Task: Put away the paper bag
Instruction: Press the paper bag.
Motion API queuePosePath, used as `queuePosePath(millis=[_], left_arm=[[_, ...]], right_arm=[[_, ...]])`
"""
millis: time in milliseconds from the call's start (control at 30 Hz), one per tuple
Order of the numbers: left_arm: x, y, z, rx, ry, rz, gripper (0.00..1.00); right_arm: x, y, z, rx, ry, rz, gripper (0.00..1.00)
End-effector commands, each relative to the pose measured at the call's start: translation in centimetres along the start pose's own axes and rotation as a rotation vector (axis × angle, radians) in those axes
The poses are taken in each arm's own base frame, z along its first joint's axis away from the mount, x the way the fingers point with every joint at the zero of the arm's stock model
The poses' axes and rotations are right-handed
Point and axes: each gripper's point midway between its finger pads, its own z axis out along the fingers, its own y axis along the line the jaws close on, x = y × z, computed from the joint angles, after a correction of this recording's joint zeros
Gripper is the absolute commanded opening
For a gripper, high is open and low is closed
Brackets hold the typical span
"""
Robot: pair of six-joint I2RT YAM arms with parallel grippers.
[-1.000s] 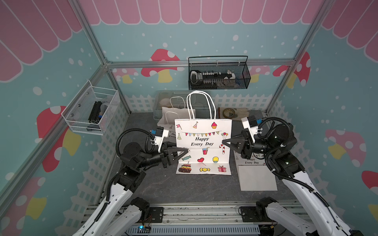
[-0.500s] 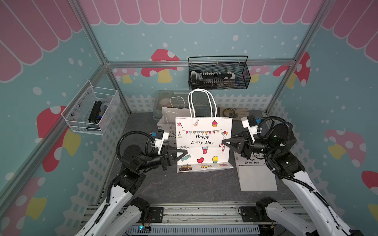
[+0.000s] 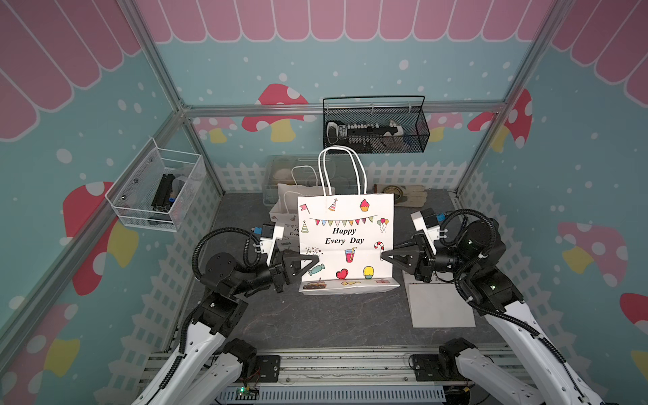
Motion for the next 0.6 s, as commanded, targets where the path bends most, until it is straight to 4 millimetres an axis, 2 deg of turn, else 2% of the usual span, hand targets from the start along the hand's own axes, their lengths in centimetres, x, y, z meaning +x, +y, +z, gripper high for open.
queuePosePath(millis=[0, 67, 133, 267, 333, 567], left_arm=[[-1.0, -0.9, -0.2, 0.010, -0.041, 0.029, 0.00], [-1.0, -0.9, -0.1, 0.016, -0.037, 0.027, 0.00], [-1.0, -1.4, -0.1, 0.044, -0.029, 0.023, 0.02], [-0.4, -2.2, 0.0, 0.087, 0.016, 0.016, 0.19], [0.5, -2.6, 0.2, 0.101, 0.053, 0.014, 0.23], [1.9, -2.5, -0.2, 0.085, 0.106, 0.016, 0.28]], right_arm=[[0.5, 0.7, 0.0, -0.029, 0.013, -0.009, 0.05], [0.5, 0.6, 0.0, -0.017, 0.009, -0.015, 0.00], [0.2, 0.7, -0.1, -0.006, -0.001, -0.027, 0.00], [-0.6, 0.9, -0.4, 0.014, -0.024, -0.050, 0.00], [-1.0, 1.1, -0.5, 0.020, -0.033, -0.060, 0.00], [-1.3, 1.0, -0.5, 0.027, -0.037, -0.062, 0.00]])
